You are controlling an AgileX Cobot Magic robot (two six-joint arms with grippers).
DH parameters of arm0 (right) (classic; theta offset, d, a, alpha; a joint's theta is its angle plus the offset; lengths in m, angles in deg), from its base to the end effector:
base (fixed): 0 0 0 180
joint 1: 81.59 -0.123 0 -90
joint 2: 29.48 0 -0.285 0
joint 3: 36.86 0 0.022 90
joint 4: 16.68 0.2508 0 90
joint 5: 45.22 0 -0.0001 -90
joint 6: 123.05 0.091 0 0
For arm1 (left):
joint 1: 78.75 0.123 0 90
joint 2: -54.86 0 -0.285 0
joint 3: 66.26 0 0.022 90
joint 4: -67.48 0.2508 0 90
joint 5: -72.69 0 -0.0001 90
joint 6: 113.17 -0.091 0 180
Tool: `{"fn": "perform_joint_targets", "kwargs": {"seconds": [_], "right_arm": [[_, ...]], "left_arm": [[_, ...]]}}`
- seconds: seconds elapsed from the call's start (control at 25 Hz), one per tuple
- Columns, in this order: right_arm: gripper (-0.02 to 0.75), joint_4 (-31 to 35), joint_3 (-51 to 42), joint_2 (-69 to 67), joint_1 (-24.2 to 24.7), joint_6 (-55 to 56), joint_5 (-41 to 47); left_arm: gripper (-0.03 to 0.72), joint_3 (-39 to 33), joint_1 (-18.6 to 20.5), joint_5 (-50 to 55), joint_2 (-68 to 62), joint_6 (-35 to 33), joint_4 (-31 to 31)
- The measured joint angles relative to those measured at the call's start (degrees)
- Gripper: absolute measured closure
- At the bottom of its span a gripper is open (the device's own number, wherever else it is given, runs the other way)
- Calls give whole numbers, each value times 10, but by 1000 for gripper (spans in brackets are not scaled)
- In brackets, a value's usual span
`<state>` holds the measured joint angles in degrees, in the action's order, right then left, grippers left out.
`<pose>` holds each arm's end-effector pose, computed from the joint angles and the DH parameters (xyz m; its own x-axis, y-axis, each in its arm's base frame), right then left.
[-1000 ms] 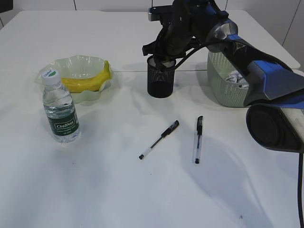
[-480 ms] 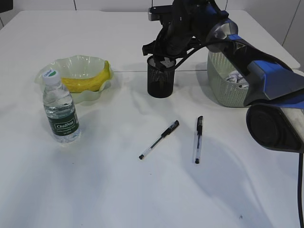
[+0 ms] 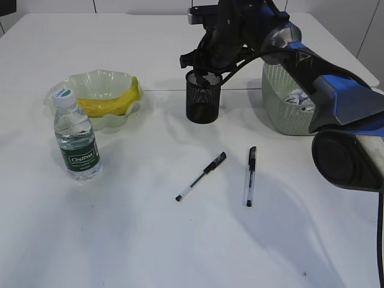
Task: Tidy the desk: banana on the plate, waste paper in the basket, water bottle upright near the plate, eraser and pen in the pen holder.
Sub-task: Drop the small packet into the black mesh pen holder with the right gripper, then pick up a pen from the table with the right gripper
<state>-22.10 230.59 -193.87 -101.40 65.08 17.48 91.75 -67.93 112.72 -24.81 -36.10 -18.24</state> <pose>0.5413 0.1869 0.2087 -0.7405 -0.1627 -0.6521 -0.2147 0.9767 0.0002 0.2725 -0.0074 0.3559 -0.0977 0.2293 -0.9684 0.5218 0.8404 0.1464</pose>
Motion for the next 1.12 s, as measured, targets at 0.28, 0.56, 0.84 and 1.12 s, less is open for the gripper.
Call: {"fn": "perform_joint_targets", "kwargs": {"seconds": [0.28, 0.56, 0.84, 1.12], "right_arm": [[369, -22, 9, 39, 0, 1, 30], [369, -36, 34, 89, 11, 9, 91], [369, -30, 35, 128, 13, 10, 98], [369, -29, 38, 166, 13, 10, 99]], "left_arm": [[183, 0, 0, 0, 0, 0, 2], [183, 0, 0, -10, 0, 0, 4], [183, 0, 0, -60, 0, 0, -44], [183, 2, -1, -324, 0, 1, -168]]}}
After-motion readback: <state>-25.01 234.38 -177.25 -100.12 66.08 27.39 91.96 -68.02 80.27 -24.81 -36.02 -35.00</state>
